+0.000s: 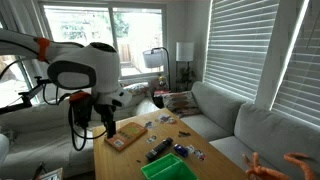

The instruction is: Slide the book downwards, flip the book and place it right side up on the table

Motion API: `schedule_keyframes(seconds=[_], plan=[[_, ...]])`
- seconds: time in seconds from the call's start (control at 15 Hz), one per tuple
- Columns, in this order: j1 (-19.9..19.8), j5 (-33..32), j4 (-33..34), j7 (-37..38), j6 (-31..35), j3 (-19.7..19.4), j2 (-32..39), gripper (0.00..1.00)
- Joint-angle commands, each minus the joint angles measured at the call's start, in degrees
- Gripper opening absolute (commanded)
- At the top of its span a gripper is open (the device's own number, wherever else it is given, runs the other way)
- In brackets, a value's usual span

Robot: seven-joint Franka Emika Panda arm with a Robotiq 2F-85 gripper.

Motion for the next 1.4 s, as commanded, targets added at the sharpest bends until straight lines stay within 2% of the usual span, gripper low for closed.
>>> schedule_keyframes(seconds=[0.0, 0.73, 1.07, 1.13, 1.2, 1.33], plan=[[-1.2, 0.5, 0.1, -0.5, -0.2, 1.0, 0.1, 1.00], [-1.2, 0.5, 0.1, -0.5, -0.2, 1.0, 0.1, 1.00], [-1.0, -3.4, 2.8, -2.2, -4.4, 2.3, 3.0, 1.00], [-0.7, -2.8, 3.1, -4.0, -4.8, 1.6, 3.2, 1.00], [-1.0, -1.8, 1.0, -1.6, -2.3, 2.3, 1.7, 1.00], [-1.0, -1.9, 1.4, -2.8, -2.7, 2.2, 2.2, 1.00]])
